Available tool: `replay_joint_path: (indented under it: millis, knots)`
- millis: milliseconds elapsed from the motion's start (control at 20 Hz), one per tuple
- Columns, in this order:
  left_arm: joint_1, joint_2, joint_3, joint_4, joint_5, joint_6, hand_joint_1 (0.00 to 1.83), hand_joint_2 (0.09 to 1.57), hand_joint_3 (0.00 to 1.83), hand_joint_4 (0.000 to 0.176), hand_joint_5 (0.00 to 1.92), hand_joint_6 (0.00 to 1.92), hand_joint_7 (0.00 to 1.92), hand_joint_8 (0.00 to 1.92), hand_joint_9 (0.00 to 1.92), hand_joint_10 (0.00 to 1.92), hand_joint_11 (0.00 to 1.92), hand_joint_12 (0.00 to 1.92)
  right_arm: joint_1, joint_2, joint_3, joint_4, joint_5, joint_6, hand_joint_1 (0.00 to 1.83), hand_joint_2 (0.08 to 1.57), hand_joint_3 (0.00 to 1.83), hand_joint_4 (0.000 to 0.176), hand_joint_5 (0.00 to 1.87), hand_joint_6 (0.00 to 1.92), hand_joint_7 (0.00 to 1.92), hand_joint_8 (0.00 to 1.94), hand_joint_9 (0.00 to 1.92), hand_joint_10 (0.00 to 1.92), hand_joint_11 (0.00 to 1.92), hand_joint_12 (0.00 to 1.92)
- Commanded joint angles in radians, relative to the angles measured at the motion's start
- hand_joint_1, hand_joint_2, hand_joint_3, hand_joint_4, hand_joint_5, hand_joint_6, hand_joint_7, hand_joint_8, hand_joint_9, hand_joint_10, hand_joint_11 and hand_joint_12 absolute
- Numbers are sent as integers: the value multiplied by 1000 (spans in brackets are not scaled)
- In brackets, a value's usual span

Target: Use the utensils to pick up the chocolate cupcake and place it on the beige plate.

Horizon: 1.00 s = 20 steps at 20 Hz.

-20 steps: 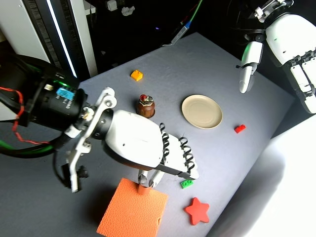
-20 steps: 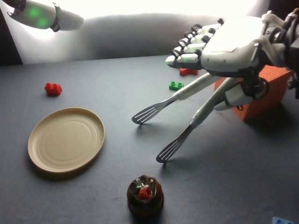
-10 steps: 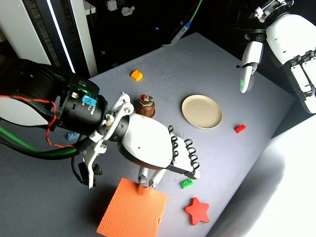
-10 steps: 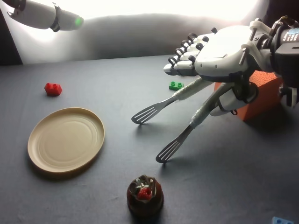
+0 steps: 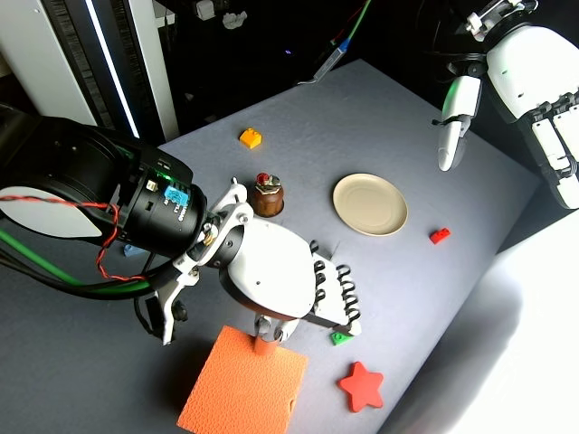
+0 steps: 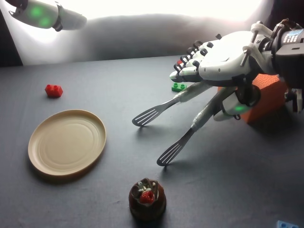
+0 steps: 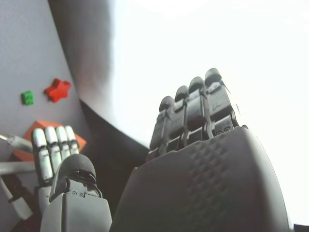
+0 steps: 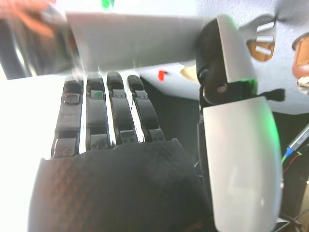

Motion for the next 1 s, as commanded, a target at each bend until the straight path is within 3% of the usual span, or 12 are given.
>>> replay_joint_path:
  millis: [0,450,950]
  knots:
    - [-18,5,7,16,8,0,0,1076,0,0,23,0,0,0,0,0,0,0,18,5,3,-3,85,-1,948,1045,0,0,96,6,90,4,91,6,0,278]
    - [-25,3,10,16,10,0,0,1077,1,0,16,2,0,0,0,0,0,0,32,5,4,-3,22,-4,906,1046,0,0,64,3,75,1,76,3,0,205]
    - [-23,3,9,17,9,0,0,1080,1,0,30,5,0,0,0,0,0,0,51,-24,33,-2,-49,47,896,1056,3,0,88,1,101,1,108,3,0,265]
